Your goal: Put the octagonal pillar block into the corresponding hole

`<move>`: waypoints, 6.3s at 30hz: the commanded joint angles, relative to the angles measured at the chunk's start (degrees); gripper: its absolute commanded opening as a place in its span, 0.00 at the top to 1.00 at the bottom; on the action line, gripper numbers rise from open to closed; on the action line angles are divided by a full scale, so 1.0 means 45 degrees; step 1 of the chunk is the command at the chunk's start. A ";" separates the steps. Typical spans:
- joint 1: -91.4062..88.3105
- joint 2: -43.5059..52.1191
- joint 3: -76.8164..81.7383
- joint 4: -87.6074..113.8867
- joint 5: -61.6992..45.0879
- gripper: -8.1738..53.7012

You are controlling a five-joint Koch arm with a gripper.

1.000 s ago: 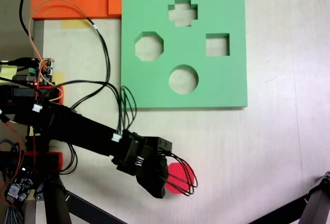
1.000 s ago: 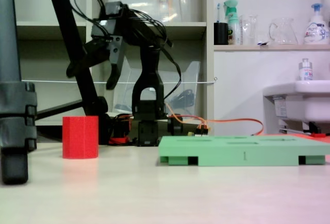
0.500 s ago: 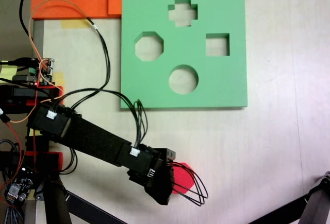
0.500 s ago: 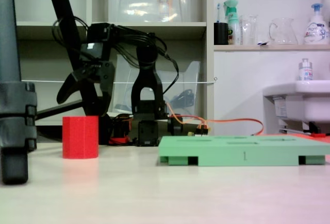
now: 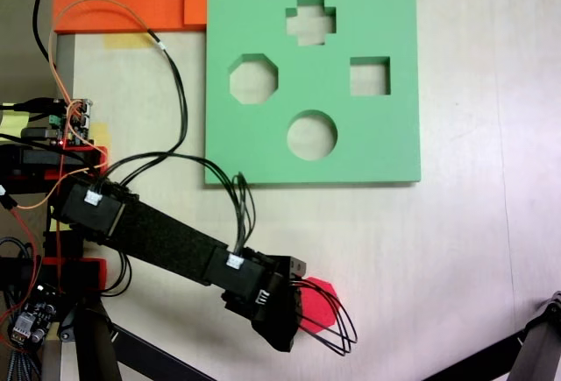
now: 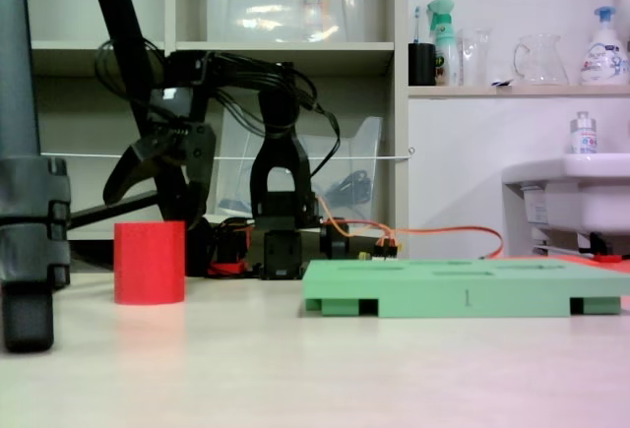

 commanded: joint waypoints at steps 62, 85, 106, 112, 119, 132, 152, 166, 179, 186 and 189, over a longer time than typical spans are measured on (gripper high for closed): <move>-0.0625 -0.4004 -0.4473 0.3574 -0.1719 0.39; -0.1641 -0.0977 -0.3906 0.5508 0.3535 0.52; -1.1230 0.1484 -0.4414 0.5352 1.0371 0.52; -1.3652 0.0957 -0.4395 0.4785 1.0879 0.52; -1.5410 0.0039 -0.4375 0.3477 1.2305 0.52; -1.6621 -0.0566 -0.4180 0.2930 1.3184 0.52; -1.5840 -0.1250 -0.3613 0.2754 1.3379 0.47; -1.6543 -0.1875 -0.3633 0.1641 1.3223 0.47; -1.6504 -0.1895 -0.3496 0.1562 1.3281 0.03; -1.6543 -0.0781 -0.3379 0.1719 1.3242 0.02; -1.6230 0.1777 -0.2422 0.2246 1.0312 0.02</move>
